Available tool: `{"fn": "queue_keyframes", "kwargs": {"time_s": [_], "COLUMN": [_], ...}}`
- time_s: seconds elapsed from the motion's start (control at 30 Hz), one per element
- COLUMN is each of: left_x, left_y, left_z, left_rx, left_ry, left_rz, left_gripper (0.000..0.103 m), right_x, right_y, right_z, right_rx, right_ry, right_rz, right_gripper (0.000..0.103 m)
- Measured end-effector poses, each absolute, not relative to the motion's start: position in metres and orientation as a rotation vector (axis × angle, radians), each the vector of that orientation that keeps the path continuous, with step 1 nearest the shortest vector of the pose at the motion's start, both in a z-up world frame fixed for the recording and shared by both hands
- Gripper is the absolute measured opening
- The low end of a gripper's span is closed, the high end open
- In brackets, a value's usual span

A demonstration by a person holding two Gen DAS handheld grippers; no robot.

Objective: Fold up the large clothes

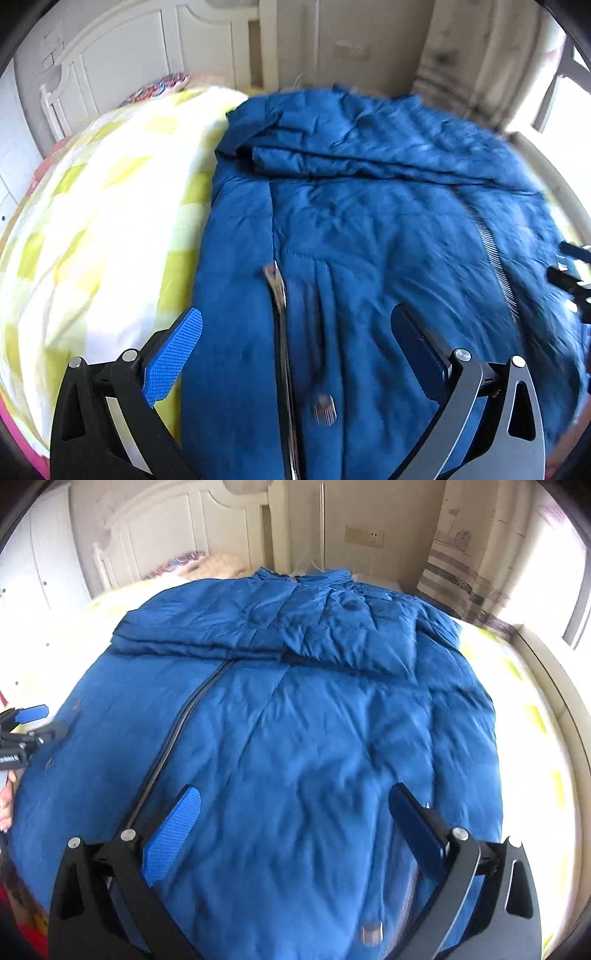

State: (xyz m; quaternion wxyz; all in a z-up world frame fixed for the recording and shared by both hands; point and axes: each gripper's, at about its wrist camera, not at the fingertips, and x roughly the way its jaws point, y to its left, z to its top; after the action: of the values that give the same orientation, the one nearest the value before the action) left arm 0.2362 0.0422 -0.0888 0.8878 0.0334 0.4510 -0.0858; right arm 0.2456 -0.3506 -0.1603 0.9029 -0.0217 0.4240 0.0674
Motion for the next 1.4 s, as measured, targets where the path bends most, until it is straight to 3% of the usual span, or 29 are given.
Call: {"fn": "queue_keyframes", "kwargs": {"time_s": [0.1,0.17,0.37,0.47,0.57,1.4], "left_x": [0.208,0.198,0.158,0.142,0.14,0.142], "left_y": [0.033,0.024,0.026,-0.002,-0.003,-0.002], "left_z": [-0.103,-0.121,-0.097,-0.114,-0.127,-0.127], "left_rx": [0.165,0.26,0.147,0.229,0.213,0.173], "left_ry": [0.965,0.983,0.88,0.921,0.888,0.908], "left_rz": [-0.183,-0.165,-0.178,-0.261,-0.23,-0.204], "left_gripper": [0.098,0.099,0.098,0.099,0.099,0.099], "right_x": [0.223,0.206,0.168,0.154,0.142,0.139], "right_y": [-0.356,-0.357,-0.344,-0.325,-0.328,-0.32], "right_z": [-0.184,-0.186,-0.171,-0.194,-0.198,-0.198], "right_rx": [-0.087,-0.115,-0.115,-0.201,-0.142,-0.141], "right_ry": [0.943,0.891,0.852,0.861,0.78,0.798], "right_rz": [0.135,0.136,0.148,0.15,0.109,0.025], "right_gripper": [0.101,0.101,0.101,0.101,0.101,0.101]}}
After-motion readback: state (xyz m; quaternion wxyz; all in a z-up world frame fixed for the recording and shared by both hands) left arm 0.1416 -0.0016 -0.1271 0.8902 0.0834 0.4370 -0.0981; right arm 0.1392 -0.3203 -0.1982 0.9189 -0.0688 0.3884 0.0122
